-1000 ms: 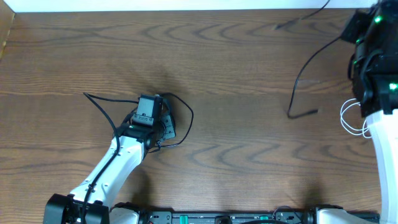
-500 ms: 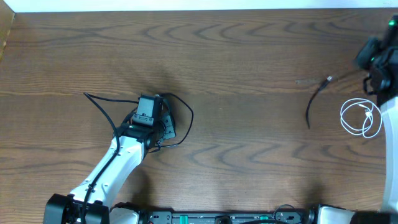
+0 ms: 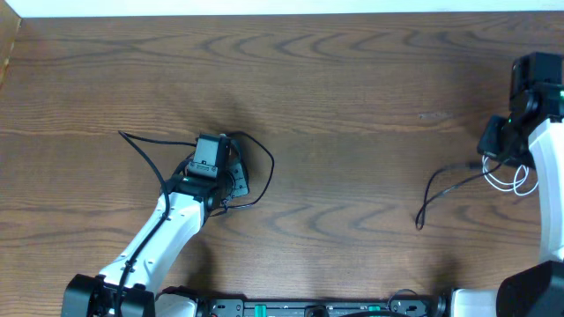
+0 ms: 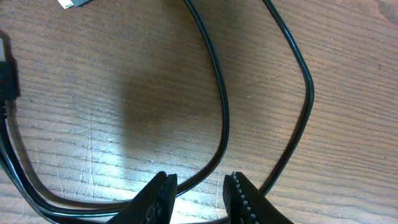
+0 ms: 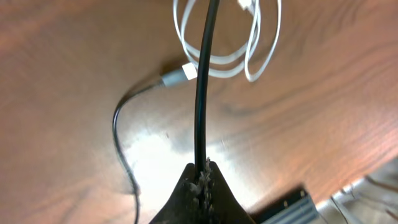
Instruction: Untangle cables
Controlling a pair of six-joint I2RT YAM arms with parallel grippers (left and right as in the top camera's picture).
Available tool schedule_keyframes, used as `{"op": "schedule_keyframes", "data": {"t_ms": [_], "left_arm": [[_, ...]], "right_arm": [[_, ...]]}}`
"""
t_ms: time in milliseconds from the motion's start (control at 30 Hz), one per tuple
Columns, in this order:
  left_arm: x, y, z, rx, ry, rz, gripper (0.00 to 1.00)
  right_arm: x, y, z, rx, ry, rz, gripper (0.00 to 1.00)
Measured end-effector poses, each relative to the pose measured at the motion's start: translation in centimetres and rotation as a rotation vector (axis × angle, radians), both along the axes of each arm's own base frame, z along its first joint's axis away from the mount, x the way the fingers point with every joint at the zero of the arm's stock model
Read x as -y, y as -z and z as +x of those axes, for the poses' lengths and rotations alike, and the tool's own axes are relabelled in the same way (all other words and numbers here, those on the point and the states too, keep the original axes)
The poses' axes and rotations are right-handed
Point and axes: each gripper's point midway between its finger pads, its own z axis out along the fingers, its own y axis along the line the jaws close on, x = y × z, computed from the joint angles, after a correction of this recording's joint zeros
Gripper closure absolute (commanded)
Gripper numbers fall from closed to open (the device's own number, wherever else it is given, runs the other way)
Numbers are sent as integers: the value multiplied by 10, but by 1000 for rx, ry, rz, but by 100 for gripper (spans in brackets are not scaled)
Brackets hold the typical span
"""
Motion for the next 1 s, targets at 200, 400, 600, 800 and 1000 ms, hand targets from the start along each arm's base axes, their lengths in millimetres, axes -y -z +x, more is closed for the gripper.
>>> {"op": "schedule_keyframes", "data": {"t_ms": [200,400,600,800,1000], "left_arm": [[0,0,0,0,0,0,68],[0,0,0,0,0,0,68],[0,0,0,0,0,0,68],[0,0,0,0,0,0,68],[0,0,0,0,0,0,68]], "right_arm": [[-15,42,-28,-119,-3,78,98],[-40,86,-37,-129,-8,217,99],[-60,121,-42,-106,-11,326,99],[-64,148,-46,-72,-16,340,99],[-44,153,-33,-7,38,233,96]]}}
